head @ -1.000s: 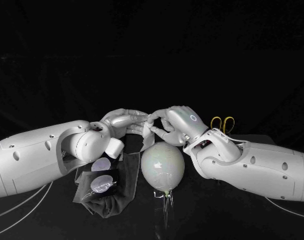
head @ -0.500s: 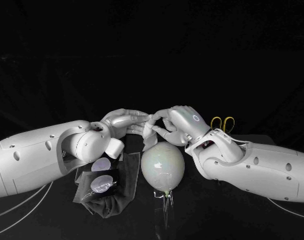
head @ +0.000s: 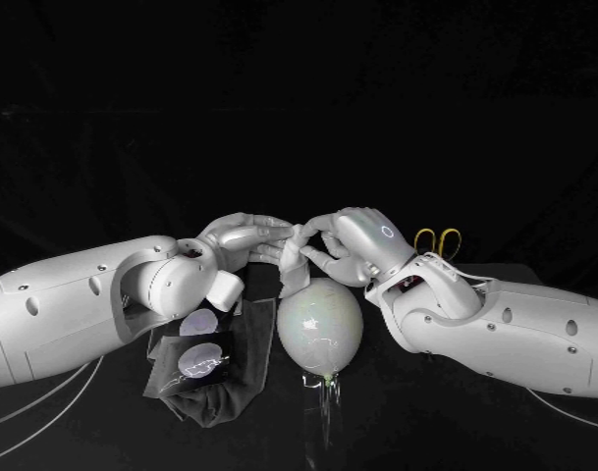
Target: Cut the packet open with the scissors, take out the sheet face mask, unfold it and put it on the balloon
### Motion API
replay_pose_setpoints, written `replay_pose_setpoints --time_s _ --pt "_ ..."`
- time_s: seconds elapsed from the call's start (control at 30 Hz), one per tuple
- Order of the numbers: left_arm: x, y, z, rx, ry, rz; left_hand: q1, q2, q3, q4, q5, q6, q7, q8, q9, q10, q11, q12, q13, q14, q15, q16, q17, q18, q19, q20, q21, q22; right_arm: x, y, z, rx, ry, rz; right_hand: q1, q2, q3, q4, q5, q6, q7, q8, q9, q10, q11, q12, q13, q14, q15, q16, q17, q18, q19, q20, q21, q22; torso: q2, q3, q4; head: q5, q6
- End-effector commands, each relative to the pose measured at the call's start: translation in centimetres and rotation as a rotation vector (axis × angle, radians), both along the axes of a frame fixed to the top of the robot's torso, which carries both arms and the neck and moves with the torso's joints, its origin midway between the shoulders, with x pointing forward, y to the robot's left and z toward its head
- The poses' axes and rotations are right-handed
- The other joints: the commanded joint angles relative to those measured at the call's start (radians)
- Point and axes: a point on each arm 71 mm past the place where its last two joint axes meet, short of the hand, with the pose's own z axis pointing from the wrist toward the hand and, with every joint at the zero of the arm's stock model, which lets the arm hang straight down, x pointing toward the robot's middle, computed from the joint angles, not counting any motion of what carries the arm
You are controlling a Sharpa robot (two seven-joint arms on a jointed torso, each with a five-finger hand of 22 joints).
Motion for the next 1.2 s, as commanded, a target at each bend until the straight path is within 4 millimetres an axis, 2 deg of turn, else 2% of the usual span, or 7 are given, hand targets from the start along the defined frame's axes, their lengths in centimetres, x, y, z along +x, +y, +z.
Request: replay_pose_setpoints --time_s 0.03,0.77,0.87,1.0,1.03,1.2 --pt "0.0 -0.3 0.5 -0.014 -0.025 -0.019 0.004 0.007 0.001 0.003 0.003 0.006 0.001 0.005 0.302 0.008 -0.002 0.003 -0.001 0.003 -0.004 0.006 0.000 0.014 0.004 0.000 -0.006 0.000 -0.2 0.2 -0.3 -0.031 0.014 0.020 -0.008 -0.003 0.007 -0.001 -0.004 -0.006 -0.002 0.005 0.004 0.006 -0.001 0.004 0.106 0.104 -0.007 0.003 0.263 -0.014 0.105 -0.008 0.003 0.263 0.000 0.0000 0.0007 0.000 0.000" --pt "0.2 0.2 0.5 0.004 -0.038 0.003 0.004 0.007 0.002 0.002 0.003 0.006 0.000 0.006 0.302 0.008 -0.002 0.003 -0.001 0.004 -0.004 0.006 0.001 0.014 0.004 0.000 -0.007 -0.001 -1.4 -2.2 0.2 0.012 0.013 0.004 -0.020 -0.001 0.022 0.003 -0.004 -0.013 -0.007 0.030 0.024 0.024 -0.005 0.035 0.128 0.104 -0.011 0.003 0.263 -0.014 0.105 -0.012 0.003 0.263 0.000 0.0000 -0.0013 0.005 0.001" --pt "0.2 0.2 0.5 0.004 -0.039 -0.001 0.004 0.007 0.002 0.002 0.003 0.006 0.000 0.006 0.302 0.008 -0.002 0.003 -0.001 0.004 -0.004 0.006 0.001 0.014 0.004 0.000 -0.007 -0.001 -1.4 -2.3 0.4 0.041 0.004 0.003 -0.026 -0.006 0.025 0.005 -0.004 -0.028 -0.006 0.031 0.028 0.000 -0.004 -0.009 0.101 0.104 -0.012 0.003 0.263 -0.014 0.105 -0.013 0.003 0.263 -0.001 0.0002 -0.0016 0.004 0.003" --pt "0.2 0.1 0.5 0.005 -0.040 -0.004 0.004 0.007 0.002 0.002 0.003 0.006 0.000 0.006 0.302 0.008 -0.002 0.003 -0.001 0.004 -0.004 0.006 0.001 0.014 0.004 0.000 -0.007 -0.001 -1.3 -1.7 0.5 0.056 -0.003 0.010 -0.029 -0.018 0.018 0.004 -0.005 -0.067 0.006 0.008 0.021 -0.013 0.004 -0.029 0.089 0.104 -0.007 0.003 0.263 -0.014 0.105 -0.011 0.003 0.263 0.000 0.0009 0.0008 0.003 0.006" --pt "0.2 0.1 0.5 0.005 -0.040 -0.005 0.004 0.006 0.002 0.003 0.003 0.006 0.000 0.007 0.302 0.008 -0.002 0.003 -0.001 0.004 -0.005 0.006 0.002 0.013 0.005 0.000 -0.007 -0.001 -1.3 -1.6 0.5 0.056 -0.004 0.012 -0.035 -0.029 0.011 0.006 -0.004 -0.094 0.017 -0.013 0.011 -0.018 0.012 -0.034 0.087 0.104 -0.001 0.003 0.263 -0.014 0.105 -0.008 0.003 0.263 0.000 0.0010 0.0009 0.003 0.006" --pt "0.1 -0.1 0.5 0.004 -0.040 -0.011 0.004 0.006 0.002 0.003 0.003 0.006 0.000 0.007 0.302 0.008 -0.002 0.003 -0.001 0.004 -0.005 0.006 0.002 0.013 0.005 0.000 -0.007 -0.001 -0.9 -0.8 0.3 0.044 -0.006 0.016 -0.038 -0.041 0.004 0.008 -0.004 -0.117 0.033 -0.046 -0.006 -0.025 0.026 -0.042 0.084 0.104 0.011 0.003 0.263 -0.014 0.105 0.001 0.003 0.263 0.001 -0.0006 0.0011 0.001 0.006"
